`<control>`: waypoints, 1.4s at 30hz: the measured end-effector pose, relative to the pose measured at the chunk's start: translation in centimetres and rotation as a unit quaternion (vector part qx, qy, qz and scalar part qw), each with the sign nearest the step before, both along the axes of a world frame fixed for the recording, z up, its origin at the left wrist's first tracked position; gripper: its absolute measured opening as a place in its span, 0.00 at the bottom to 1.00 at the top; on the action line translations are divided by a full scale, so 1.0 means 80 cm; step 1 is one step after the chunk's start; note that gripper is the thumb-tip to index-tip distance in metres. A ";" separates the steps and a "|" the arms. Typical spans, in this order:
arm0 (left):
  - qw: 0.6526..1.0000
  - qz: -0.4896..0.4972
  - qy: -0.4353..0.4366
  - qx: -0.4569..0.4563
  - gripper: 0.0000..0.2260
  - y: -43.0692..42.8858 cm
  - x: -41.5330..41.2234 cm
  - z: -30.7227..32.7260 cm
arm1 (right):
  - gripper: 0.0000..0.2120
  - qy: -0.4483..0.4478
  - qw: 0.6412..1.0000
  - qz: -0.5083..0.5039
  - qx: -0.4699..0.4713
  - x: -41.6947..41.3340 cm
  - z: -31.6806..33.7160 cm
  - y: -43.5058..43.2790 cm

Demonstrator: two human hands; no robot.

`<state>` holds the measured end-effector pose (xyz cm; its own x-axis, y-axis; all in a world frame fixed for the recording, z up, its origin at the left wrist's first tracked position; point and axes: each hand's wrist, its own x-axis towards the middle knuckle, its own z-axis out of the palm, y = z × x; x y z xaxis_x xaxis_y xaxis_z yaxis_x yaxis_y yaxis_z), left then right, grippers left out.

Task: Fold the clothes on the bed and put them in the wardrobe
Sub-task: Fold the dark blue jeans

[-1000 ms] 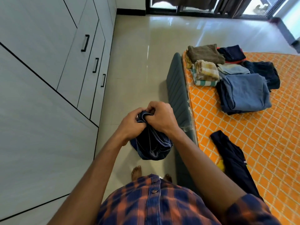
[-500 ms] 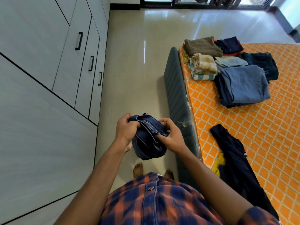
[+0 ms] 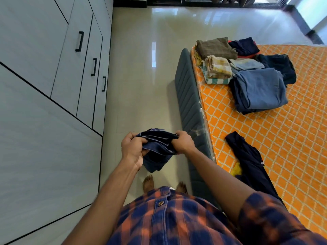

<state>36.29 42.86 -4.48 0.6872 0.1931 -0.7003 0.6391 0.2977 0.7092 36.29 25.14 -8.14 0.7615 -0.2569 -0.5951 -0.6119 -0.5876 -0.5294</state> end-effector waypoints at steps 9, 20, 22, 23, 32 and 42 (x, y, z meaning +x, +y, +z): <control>0.998 0.050 0.033 0.037 0.13 0.053 -0.005 -0.017 | 0.11 -0.083 0.956 0.235 -0.157 0.049 0.050 0.018; 0.996 0.060 0.033 -0.064 0.14 0.038 -0.014 -0.015 | 0.09 0.109 0.892 -0.318 0.302 0.004 0.000 0.031; 0.998 0.037 0.038 -0.038 0.14 0.048 -0.016 -0.021 | 0.09 0.079 0.927 -0.269 0.250 0.009 -0.007 0.034; 0.999 0.024 0.039 -0.023 0.14 0.051 -0.019 -0.023 | 0.07 0.053 0.962 -0.194 0.183 0.012 -0.008 0.033; 0.997 0.005 0.027 0.073 0.12 0.077 -0.030 -0.038 | 0.11 -0.003 0.983 0.167 -0.072 0.017 0.033 0.013; 0.999 -0.034 0.003 0.022 0.15 0.078 -0.019 -0.027 | 0.08 0.085 0.961 0.063 0.255 0.000 -0.008 0.002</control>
